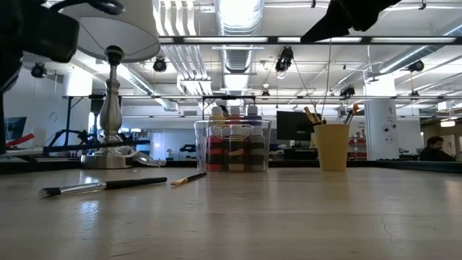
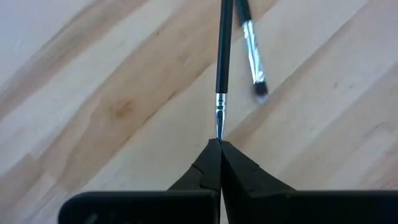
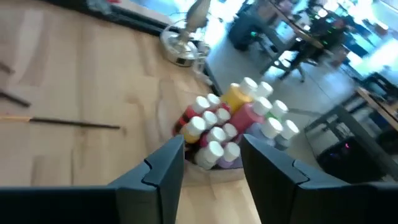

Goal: Pick & Place Paint Supplies
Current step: Put the silver paint brush into the cup

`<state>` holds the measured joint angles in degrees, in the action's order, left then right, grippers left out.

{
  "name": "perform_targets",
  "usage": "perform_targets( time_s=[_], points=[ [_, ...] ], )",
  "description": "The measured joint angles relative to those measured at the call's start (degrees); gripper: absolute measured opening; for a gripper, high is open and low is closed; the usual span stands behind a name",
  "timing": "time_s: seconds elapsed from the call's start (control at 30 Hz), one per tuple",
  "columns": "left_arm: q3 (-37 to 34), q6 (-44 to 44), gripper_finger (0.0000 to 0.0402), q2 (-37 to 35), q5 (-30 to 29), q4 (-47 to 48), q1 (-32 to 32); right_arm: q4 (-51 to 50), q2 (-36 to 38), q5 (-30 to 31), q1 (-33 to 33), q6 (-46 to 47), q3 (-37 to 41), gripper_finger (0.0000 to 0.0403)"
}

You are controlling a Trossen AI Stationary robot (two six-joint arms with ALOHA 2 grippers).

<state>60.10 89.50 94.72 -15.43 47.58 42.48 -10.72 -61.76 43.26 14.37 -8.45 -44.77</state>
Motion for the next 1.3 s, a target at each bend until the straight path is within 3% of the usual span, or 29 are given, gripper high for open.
perform_targets(
  time_s=[0.2, 0.3, 0.43, 0.57, 0.73, 0.87, 1.07, 1.3],
  points=[
    [-0.9, -0.9, 0.0, -2.4, -4.5, -0.5, 0.0, 0.7, -3.3, -5.6, 3.5, -4.6, 0.0, 0.0162],
    [-2.4, -1.5, 0.0, -3.5, -7.3, -2.8, -0.2, 1.4, -7.2, -4.9, 7.5, -7.7, 0.0, 0.0155],
    [-5.7, -5.3, 0.0, -5.5, -9.8, -12.3, -1.4, 4.8, -13.2, 3.5, 13.4, -11.8, 0.0, 0.0141],
    [-11.8, -13.4, 0.0, -8.4, -9.6, -29.8, -4.8, 9.3, -20.2, 15.7, 19.2, -17.7, -1.1, 0.0135],
    [-20.5, -22.7, 0.0, -11.9, -4.2, -54.4, -11.7, 11.8, -29.2, 29.3, 23.8, -26.6, -6.0, 0.0147],
    [-24.8, -27.9, 0.0, -12.6, 2.4, -69.8, -18.3, 11.8, -36.2, 32.4, 25.1, -33.2, -11.9, 0.0165],
    [-24.9, -34.0, 0.0, -11.4, 10.0, -76.2, -26.1, 11.3, -44.1, 37.9, 24.5, -43.3, -20.3, 0.0182],
    [-21.3, -39.3, 0.0, -11.3, 16.9, -76.6, -29.0, 10.9, -47.6, 37.9, 24.0, -51.7, -24.7, 0.0178]
  ],
)
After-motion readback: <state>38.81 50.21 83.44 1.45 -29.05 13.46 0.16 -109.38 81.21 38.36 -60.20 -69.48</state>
